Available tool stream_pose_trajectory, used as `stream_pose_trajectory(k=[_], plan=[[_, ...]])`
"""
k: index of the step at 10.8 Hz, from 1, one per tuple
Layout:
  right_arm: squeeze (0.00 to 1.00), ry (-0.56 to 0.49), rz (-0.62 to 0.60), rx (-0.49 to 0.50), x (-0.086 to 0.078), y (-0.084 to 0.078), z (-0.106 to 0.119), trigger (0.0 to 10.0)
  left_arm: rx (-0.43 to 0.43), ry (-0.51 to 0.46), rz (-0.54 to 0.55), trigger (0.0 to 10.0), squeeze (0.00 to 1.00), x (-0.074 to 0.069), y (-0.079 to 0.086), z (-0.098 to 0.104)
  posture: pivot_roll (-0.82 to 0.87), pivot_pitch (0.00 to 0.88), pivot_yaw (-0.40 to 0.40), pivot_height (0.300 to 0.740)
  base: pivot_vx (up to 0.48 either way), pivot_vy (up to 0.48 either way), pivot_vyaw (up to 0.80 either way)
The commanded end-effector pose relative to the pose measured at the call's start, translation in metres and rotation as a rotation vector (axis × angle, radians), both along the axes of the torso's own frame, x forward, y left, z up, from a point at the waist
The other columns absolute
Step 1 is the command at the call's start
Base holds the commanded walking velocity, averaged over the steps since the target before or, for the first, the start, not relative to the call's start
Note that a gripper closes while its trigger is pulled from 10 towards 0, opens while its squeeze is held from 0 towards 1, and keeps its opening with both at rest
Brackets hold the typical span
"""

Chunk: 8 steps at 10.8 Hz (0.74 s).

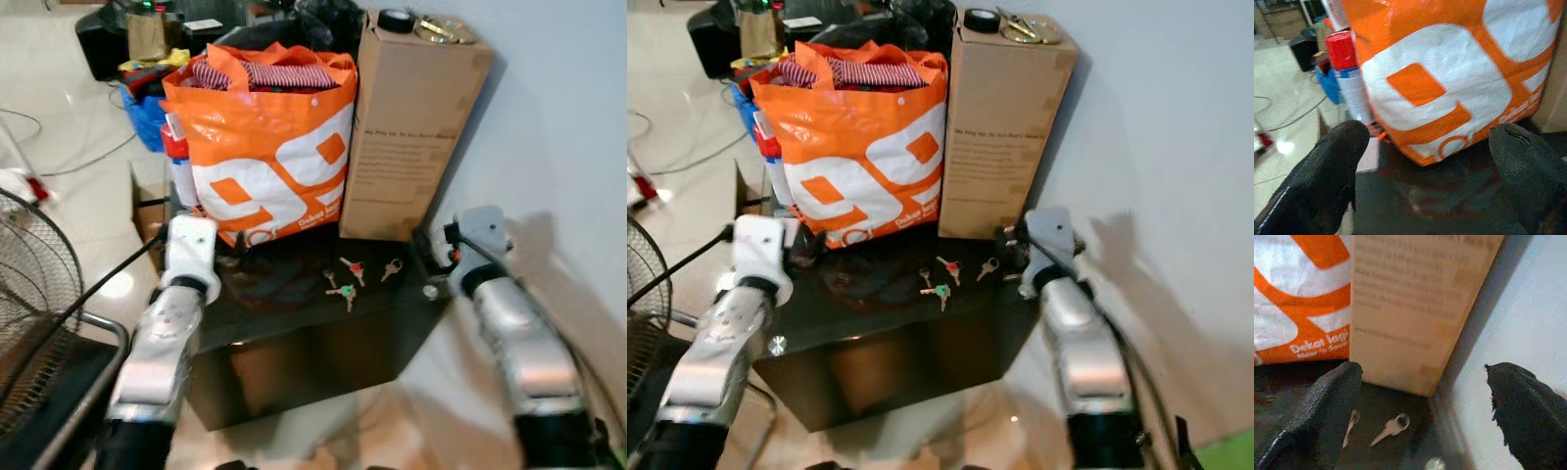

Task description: Hang keys on a hook

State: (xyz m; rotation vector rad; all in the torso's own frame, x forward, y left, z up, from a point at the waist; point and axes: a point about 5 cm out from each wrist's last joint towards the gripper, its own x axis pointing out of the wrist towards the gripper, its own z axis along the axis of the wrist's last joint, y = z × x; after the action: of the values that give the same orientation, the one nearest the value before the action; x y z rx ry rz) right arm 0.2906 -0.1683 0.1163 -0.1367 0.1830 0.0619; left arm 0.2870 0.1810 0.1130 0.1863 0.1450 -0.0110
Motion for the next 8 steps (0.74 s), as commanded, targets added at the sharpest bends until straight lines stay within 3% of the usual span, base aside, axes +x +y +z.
stream_pose_trajectory(k=[1,3,6,8], plan=[[0.00,0.016,-0.029,0.003,-0.005,-0.002,-0.008,10.0,0.016,0.001,-0.029,10.0,0.00,-0.002,-0.002,0.002,-0.02,0.000,-0.004,0.740,0.000,-0.480,0.00],[0.00,0.039,0.013,0.000,-0.008,0.006,-0.015,10.0,0.018,-0.008,-0.029,10.0,0.00,-0.006,-0.003,0.003,-0.03,0.000,-0.010,0.740,0.000,-0.480,0.80],[0.00,0.041,0.082,0.029,-0.006,0.013,-0.015,10.0,0.039,-0.026,-0.024,10.0,0.00,-0.007,-0.003,0.005,-0.02,0.000,-0.027,0.740,0.000,-0.480,0.00],[0.00,0.013,0.141,0.030,-0.007,0.018,-0.011,10.0,0.017,-0.054,-0.002,10.0,0.00,-0.007,0.002,0.011,-0.02,0.000,-0.030,0.740,0.000,0.000,0.00]])
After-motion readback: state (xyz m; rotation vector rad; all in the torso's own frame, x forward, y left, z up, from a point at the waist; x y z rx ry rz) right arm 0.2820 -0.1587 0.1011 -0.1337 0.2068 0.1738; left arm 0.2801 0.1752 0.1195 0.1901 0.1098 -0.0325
